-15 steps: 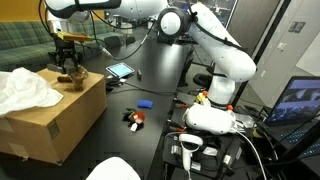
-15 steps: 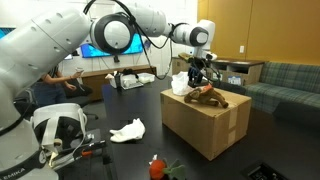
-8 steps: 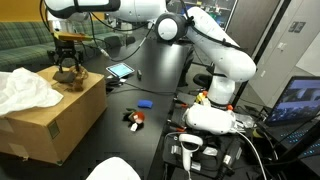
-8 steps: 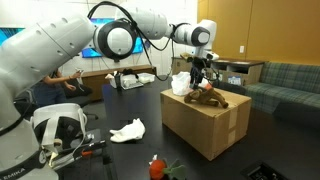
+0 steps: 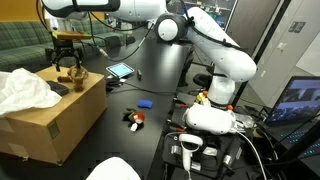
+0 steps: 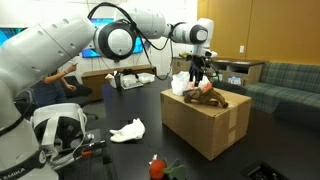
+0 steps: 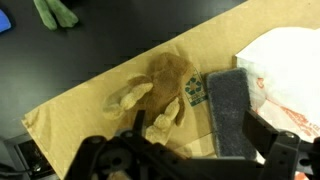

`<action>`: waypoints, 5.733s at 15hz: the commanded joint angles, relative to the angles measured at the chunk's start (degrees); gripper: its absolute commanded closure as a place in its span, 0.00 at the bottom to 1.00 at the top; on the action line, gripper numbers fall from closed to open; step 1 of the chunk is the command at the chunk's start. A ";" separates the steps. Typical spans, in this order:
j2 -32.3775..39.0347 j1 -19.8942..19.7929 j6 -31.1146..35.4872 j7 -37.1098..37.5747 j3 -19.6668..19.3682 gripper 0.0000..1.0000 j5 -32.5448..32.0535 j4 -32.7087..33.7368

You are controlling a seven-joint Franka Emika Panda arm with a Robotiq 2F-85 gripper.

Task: Remove the blue object from the box and replace it with the brown toy, remove the orange plush toy and replace it with the gray duster, remove the white plastic from the box and replace it with the towel

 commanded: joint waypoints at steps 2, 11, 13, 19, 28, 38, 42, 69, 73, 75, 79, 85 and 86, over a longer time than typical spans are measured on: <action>-3.54 2.62 -1.40 -10.04 -0.44 0.00 -5.78 -1.57; -13.58 3.42 5.59 -33.37 2.02 0.00 -9.65 -18.51; -15.92 2.79 6.72 -39.63 1.86 0.00 -10.22 -23.57; -24.59 0.30 15.29 -52.53 1.38 0.00 -12.37 -39.21; -29.23 -0.02 34.13 -49.42 6.16 0.00 -10.66 -53.54; -24.69 0.85 36.32 -41.56 9.59 0.00 -0.35 -46.46; -20.35 4.01 36.94 -33.53 7.84 0.00 -1.81 -40.54; 3.39 17.12 32.66 -4.10 -8.03 0.00 -15.25 -9.86; 5.73 14.84 29.71 -6.34 -7.98 0.00 -14.64 -7.69; 5.54 13.41 28.40 -9.22 -7.51 0.00 -13.74 -8.02; 4.98 10.64 25.54 -16.99 -5.54 0.34 -13.06 -7.44; 0.73 7.77 22.77 -36.07 -1.04 0.80 -13.53 -10.12; -0.17 7.66 22.51 -38.99 -0.59 0.87 -13.88 -10.90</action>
